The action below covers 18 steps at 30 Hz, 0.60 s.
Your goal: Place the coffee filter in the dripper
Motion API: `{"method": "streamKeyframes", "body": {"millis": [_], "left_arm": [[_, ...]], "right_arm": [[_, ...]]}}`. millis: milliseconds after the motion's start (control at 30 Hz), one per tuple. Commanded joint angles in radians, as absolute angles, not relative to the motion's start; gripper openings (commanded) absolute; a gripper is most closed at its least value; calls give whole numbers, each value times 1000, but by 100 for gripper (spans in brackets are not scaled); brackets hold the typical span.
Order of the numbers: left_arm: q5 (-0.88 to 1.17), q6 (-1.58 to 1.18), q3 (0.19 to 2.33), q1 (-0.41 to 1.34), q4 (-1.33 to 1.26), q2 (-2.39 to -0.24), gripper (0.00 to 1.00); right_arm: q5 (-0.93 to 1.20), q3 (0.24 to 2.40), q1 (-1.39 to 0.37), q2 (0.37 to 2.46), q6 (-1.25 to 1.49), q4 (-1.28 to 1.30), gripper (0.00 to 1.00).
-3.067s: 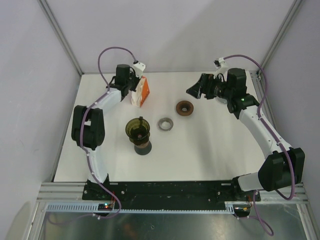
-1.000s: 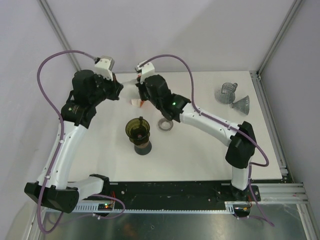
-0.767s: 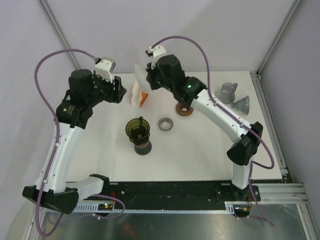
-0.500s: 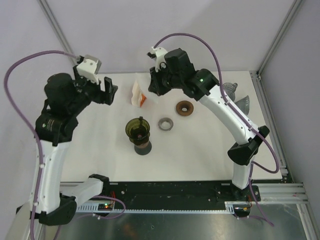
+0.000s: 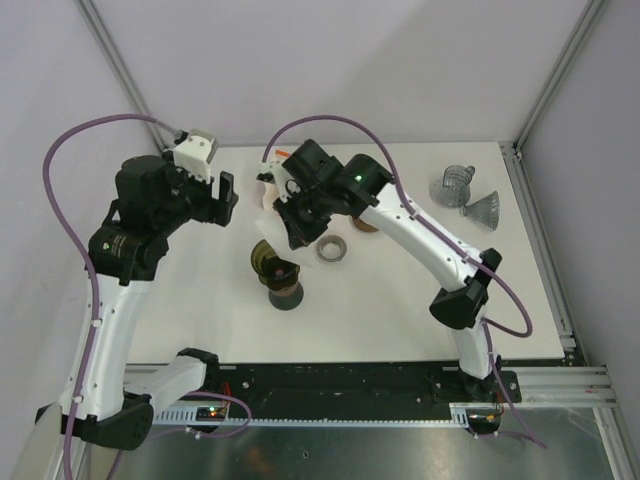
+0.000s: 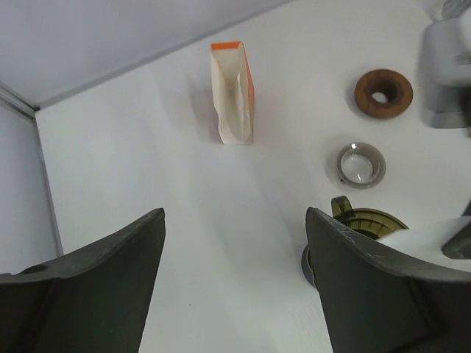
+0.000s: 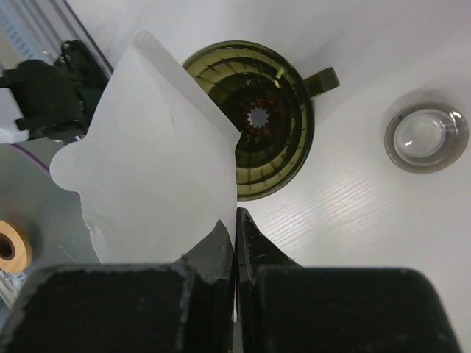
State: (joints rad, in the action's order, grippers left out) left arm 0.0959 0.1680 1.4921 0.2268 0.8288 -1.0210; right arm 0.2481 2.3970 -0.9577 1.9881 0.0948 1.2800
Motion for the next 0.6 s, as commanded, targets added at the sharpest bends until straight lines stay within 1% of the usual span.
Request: {"method": "streamKeyframes", "body": {"millis": [0,167,367,567], "left_arm": [[128,181,1471,220,829,-1008,82],[137,185,1432,219,826,-1010,81],[261,145,1397,218,825,-1022,79],[388,125,1334,219,825,-1036,76]], "right_arm": [[208,2486,-958,2049,82,1346,0],[249,2534,-947,2116,80,1330,0],[251,2576,-943,2170,86,1320,0],[260,2569,-944,2194,90,1303,0]]}}
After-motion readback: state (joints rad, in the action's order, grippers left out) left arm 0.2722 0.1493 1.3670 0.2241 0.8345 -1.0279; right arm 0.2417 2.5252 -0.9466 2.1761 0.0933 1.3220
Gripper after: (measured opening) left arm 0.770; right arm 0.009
